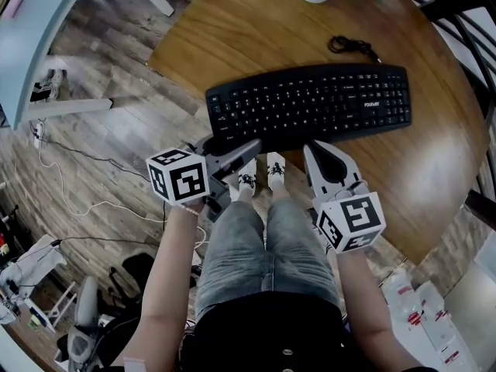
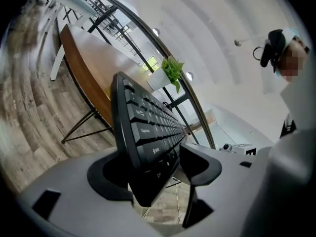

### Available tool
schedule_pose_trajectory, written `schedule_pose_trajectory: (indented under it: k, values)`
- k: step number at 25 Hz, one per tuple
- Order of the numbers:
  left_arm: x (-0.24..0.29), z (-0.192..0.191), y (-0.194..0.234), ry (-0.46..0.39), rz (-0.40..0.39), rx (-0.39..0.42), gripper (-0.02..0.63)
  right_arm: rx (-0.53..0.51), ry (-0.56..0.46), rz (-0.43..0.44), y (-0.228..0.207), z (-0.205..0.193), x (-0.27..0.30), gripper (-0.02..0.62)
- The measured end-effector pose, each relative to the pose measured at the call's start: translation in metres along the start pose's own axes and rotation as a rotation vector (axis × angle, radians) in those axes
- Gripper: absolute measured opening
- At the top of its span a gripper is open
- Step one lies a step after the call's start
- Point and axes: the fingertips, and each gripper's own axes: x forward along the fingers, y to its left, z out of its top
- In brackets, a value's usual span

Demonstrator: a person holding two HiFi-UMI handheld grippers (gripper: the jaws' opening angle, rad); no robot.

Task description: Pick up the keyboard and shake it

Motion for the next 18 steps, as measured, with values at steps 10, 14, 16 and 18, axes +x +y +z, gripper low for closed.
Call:
schedule_pose_trajectory:
  k: [10, 14, 16, 18]
  values:
    - [0.0046, -0.0028, 0.0041, 0.029, 0.019, -0.022, 0.288, -0.008, -0.011, 0.017, 0.0006, -0.0005, -0.0026, 0.040]
    - [0.0008, -0.0030, 0.0012, 0.023, 0.003, -0.033, 0.250, 0.007, -0.007, 0.027, 0.0017, -0.0006, -0.0033, 0.038]
    - [-0.0001, -0.0036, -0.0002, 0.022, -0.004, -0.048, 0.241, 0.024, -0.017, 0.036, 0.0023, 0.0009, -0.0049, 0.039]
    - [-0.0004, -0.0042, -0.0005, 0.025, -0.004, -0.055, 0.239, 0.047, -0.026, 0.038, 0.0010, 0.0023, -0.0060, 0.040]
